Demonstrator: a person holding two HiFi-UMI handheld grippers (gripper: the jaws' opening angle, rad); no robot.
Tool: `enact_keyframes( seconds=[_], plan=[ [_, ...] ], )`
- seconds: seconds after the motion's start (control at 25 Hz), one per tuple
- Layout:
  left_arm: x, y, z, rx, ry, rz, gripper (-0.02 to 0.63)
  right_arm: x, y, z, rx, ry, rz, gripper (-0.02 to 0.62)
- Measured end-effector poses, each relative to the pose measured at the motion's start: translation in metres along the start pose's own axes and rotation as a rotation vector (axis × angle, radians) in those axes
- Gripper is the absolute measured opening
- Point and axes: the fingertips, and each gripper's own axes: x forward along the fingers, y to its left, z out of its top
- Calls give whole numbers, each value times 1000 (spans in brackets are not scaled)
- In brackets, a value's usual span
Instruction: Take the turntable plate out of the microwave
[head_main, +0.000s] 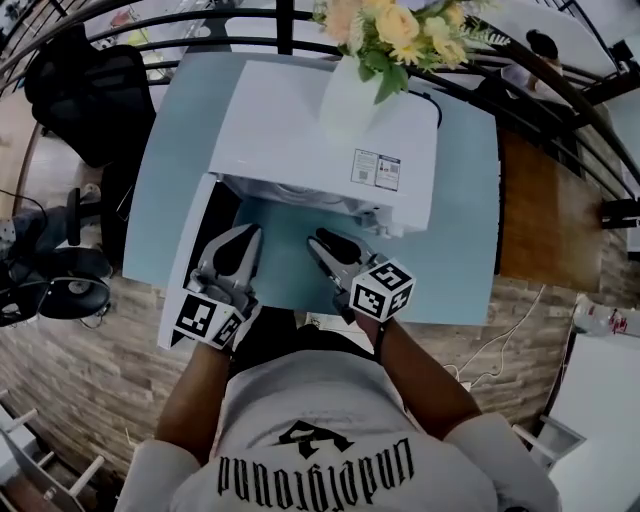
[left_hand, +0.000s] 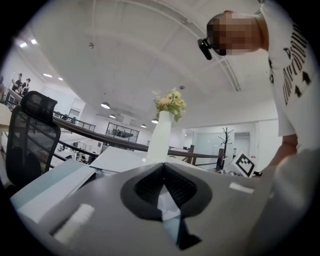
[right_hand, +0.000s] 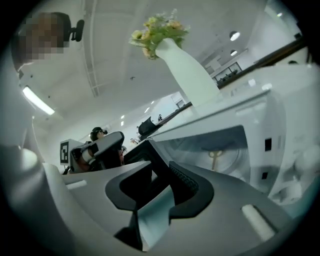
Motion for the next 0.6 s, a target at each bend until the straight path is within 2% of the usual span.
enact_keyframes(
  seconds=[0.28,0.6],
  plan=[
    [14,18,-25,-6,20,26,49,33,-51,-32,252,-32,-48,112],
    [29,35,-51,21,39,41,50,65,-90,-66,523,-72,-85,114]
  ],
)
